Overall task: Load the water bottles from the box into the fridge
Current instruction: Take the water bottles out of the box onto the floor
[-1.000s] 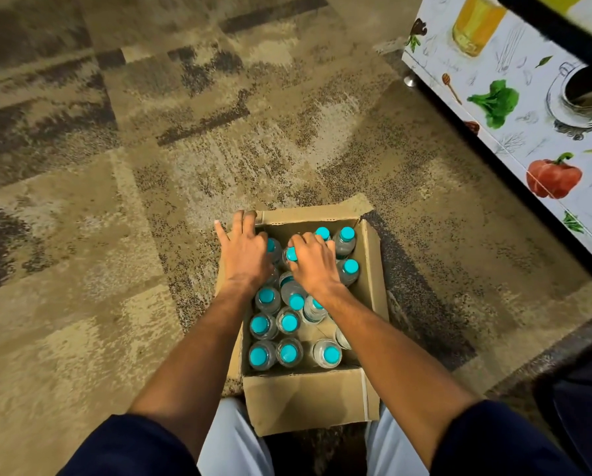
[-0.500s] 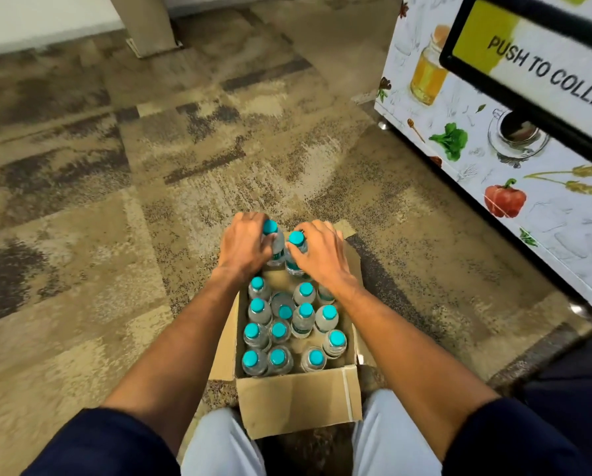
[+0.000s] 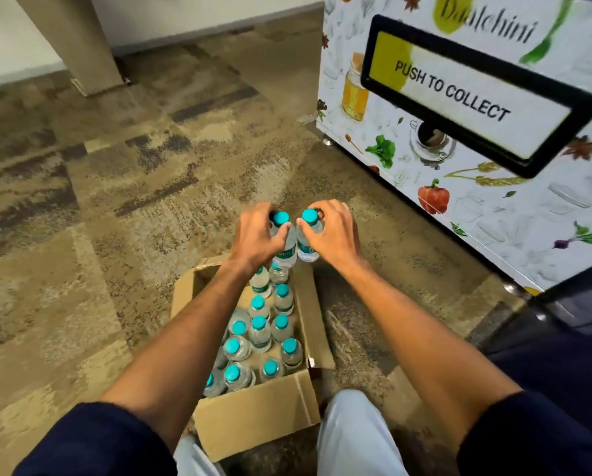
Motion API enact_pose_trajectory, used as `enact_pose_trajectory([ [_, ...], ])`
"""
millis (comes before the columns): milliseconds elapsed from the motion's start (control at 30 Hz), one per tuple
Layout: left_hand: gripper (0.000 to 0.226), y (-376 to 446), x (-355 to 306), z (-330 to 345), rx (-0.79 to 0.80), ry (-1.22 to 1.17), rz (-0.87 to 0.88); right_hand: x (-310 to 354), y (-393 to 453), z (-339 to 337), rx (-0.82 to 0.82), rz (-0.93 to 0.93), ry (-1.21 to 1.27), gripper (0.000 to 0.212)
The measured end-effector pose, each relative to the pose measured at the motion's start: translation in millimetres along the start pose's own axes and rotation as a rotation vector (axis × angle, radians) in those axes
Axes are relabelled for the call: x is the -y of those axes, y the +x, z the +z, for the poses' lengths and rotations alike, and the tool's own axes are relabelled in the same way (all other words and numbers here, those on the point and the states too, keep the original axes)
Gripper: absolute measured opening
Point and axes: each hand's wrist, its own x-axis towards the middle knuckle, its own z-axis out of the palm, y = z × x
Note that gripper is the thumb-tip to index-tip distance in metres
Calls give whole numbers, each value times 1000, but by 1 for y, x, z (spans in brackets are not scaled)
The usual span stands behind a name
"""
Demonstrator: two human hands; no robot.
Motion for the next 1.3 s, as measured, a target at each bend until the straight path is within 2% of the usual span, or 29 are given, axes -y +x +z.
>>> enact_pose_trajectory([
  [133,23,3,-22,37,60,-62,-2,-39,-9,-10,2,94,-48,25],
  [367,24,-3,-30,105,246,-67,-61,-104,-36,-4,100,259,-111,28],
  [567,29,-12,-20,152,359,-12,-142,-144,-57,19,220,343,-118,33],
  [700,33,-18,-6,176,399,108,-153,-159,-64,39,292,406,-62,34],
  [933,41,-21,9,197,422,198,-203,-169,-69,63,299,452,-51,40],
  [1133,34,-16,11,192,435,214,-155,-170,-63,64,287,460,-168,52],
  [1300,47,-24,17,173,437,214,-134,-158,-68,57,288,409,-250,60],
])
